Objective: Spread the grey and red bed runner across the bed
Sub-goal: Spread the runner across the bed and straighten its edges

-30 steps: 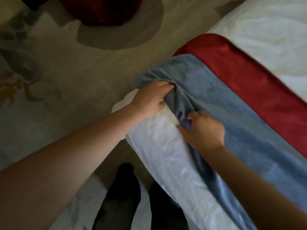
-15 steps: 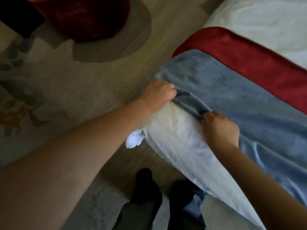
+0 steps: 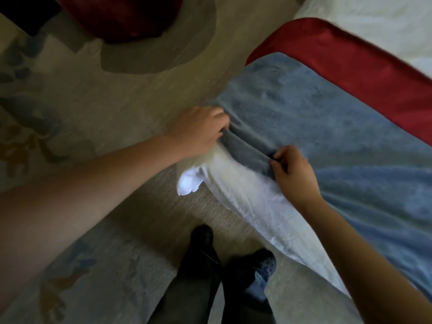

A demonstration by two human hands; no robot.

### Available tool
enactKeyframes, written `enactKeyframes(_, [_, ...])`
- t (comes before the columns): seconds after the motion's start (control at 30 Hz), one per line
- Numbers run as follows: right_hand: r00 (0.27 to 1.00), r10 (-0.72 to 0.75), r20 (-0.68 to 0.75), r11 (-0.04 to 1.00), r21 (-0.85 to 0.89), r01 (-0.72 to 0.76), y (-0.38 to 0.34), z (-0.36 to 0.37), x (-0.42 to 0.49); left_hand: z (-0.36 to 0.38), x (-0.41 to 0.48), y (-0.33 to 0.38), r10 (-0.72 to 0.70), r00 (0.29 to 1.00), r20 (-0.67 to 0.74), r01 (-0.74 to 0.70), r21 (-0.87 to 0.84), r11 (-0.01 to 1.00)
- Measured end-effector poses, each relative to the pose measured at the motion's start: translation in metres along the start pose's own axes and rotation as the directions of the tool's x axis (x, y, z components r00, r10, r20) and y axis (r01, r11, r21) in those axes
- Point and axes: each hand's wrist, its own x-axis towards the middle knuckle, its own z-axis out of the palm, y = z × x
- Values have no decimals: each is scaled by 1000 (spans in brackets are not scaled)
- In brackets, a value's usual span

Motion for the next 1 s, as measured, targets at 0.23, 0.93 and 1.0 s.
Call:
enactKeyframes(0.23, [923,-375,-83,810,-513,283,-1,11,-23,22,0,31,-132,991,11,132,-134,982])
enactKeyframes(0.93, [980,-194,34,751,-638,171,-11,18,-28,9,-13,-2,91,989,-119,-26,463,886])
enactKeyframes(1.0, [985,-170,34,738,-658,151,-16,18,-27,11,-14,-5,107,989,-100,-50,458,888])
